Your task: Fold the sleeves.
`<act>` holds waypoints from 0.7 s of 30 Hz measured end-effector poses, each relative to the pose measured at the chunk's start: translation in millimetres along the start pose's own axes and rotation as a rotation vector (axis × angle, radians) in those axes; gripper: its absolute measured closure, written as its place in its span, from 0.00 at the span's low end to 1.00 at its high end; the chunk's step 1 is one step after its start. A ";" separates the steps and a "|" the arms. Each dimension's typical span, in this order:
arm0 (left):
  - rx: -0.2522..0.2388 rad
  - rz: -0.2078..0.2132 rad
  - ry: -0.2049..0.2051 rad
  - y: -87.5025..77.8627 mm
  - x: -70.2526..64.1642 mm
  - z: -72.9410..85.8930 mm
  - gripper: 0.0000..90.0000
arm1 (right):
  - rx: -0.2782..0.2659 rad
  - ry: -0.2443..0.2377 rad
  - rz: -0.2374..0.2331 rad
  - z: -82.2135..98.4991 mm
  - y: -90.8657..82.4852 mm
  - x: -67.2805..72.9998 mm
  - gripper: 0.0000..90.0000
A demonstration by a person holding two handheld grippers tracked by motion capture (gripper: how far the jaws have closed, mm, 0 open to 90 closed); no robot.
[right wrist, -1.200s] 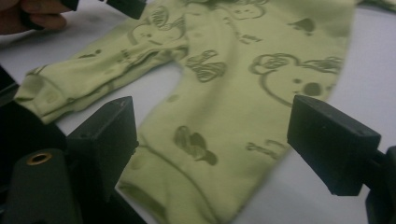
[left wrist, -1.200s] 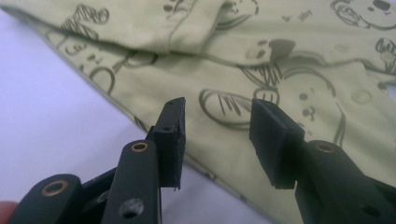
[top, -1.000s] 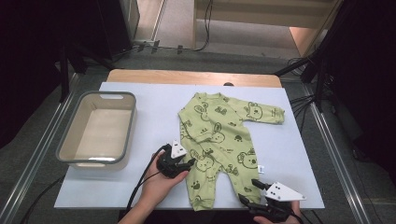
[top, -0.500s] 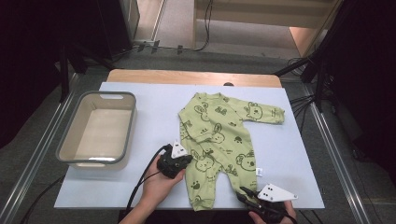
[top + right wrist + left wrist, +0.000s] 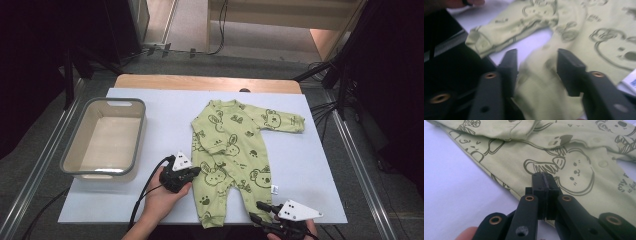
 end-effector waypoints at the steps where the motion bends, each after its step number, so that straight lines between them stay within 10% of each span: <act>1: -0.009 -0.009 -0.008 0.4 0.5 0.0 0.93 | -0.016 0.000 0.002 -2.2 -2.4 -0.5 0.50; 7: -0.076 -0.039 -0.046 -3.9 4.1 -0.9 0.61 | -0.084 0.049 0.062 -17.4 -17.3 -18.1 0.35; 21: -0.206 -0.016 -0.087 -30.7 8.9 -3.0 0.32 | -0.153 0.127 0.130 -49.6 -38.0 -57.2 0.21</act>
Point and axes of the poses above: each handheld gripper's, and its own axes: y roughly forward along the jaws, z roughly out of its underside, x roughly to its left, the point moved 4 cm from there along y, roughly forward along the jaws, and after that the axes turned 13 degrees about y, right-handed, at the moved point
